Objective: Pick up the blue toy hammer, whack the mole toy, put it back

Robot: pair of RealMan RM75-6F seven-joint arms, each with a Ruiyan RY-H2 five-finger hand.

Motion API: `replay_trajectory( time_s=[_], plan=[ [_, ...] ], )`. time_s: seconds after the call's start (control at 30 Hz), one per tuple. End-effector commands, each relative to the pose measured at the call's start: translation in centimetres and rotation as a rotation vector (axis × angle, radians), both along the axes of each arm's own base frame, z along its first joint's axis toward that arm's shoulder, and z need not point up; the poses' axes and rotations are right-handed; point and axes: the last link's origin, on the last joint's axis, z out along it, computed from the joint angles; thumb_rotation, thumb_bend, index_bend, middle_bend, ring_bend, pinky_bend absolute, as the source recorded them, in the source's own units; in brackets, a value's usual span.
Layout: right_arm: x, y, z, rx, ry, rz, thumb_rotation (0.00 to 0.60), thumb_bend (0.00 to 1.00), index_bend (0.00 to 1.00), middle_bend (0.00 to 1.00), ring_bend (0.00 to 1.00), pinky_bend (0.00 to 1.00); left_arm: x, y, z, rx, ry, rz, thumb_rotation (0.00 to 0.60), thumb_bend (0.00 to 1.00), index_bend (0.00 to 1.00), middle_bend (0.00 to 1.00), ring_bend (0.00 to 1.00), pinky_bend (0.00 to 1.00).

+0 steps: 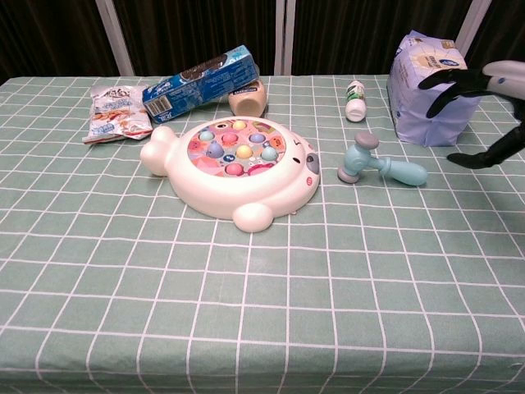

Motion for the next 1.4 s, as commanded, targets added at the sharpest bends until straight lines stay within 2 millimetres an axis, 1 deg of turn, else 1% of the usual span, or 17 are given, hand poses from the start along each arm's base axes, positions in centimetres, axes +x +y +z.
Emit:
replay_trajectory(
  time_s=[0.03,0.07,0.1,0.2,0.27,0.4,0.5,0.77,1.03,1.4],
  plan=[
    [1.7,-2.7,-3.6,0.046,0.015,-0.025,0.6,0.26,0.16,0.24,0.05,0.1,-0.2,0.0,0.0,-0.002,-0.003,0.005,0.6,0.06,0.12,0.04,0.0,0.0],
    [1.8,-3.0,-4.1,0.052,0.02,-0.033,0.6,0.26,0.17,0.24,0.05,0.11,-0.3,0.0,-0.1,-0.002,-0.004,0.006,0.6,0.06,0.12,0.04,0.0,0.0],
    [1.8,-3.3,-4.6,0.055,0.023,-0.043,0.6,0.27,0.19,0.25,0.07,0.14,-0.3,0.0,-0.1,-0.002,-0.005,0.007,0.6,0.06,0.12,0.04,0.0,0.0],
    [1.8,-3.8,-5.6,0.054,0.015,-0.071,0.6,0.27,0.23,0.28,0.11,0.21,-0.5,0.0,-0.1,-0.003,-0.008,0.012,0.6,0.06,0.11,0.04,0.0,0.0],
    [1.8,-4.0,-6.1,0.052,-0.001,-0.086,0.6,0.27,0.27,0.3,0.13,0.22,-0.6,0.0,0.0,-0.001,-0.004,0.016,0.6,0.06,0.12,0.04,0.0,0.0],
    [2.1,-4.4,-7.0,0.057,-0.016,-0.084,0.6,0.27,0.35,0.35,0.19,0.3,-0.5,0.2,0.0,0.002,0.001,0.01,0.6,0.06,0.11,0.04,0.0,0.0],
    [2.3,-4.5,-7.3,0.052,-0.018,-0.078,0.6,0.27,0.37,0.37,0.21,0.31,-0.5,0.1,0.1,0.004,0.0,0.011,0.6,0.06,0.11,0.04,0.0,0.0],
    [1.9,-4.7,-7.9,0.052,-0.027,-0.094,0.6,0.27,0.41,0.39,0.24,0.33,-0.7,-0.2,0.0,0.0,-0.003,0.019,0.6,0.06,0.11,0.04,0.0,0.0],
    [1.8,-4.8,-7.6,0.038,-0.037,-0.098,0.6,0.27,0.44,0.42,0.28,0.38,-0.7,0.0,0.0,-0.003,0.0,0.017,0.6,0.06,0.11,0.04,0.0,0.0],
    [1.6,-4.9,-7.9,0.036,-0.045,-0.106,0.6,0.27,0.46,0.44,0.32,0.43,-0.9,-0.1,-0.1,-0.004,-0.001,0.022,0.6,0.06,0.11,0.04,0.0,0.0]
  ],
)
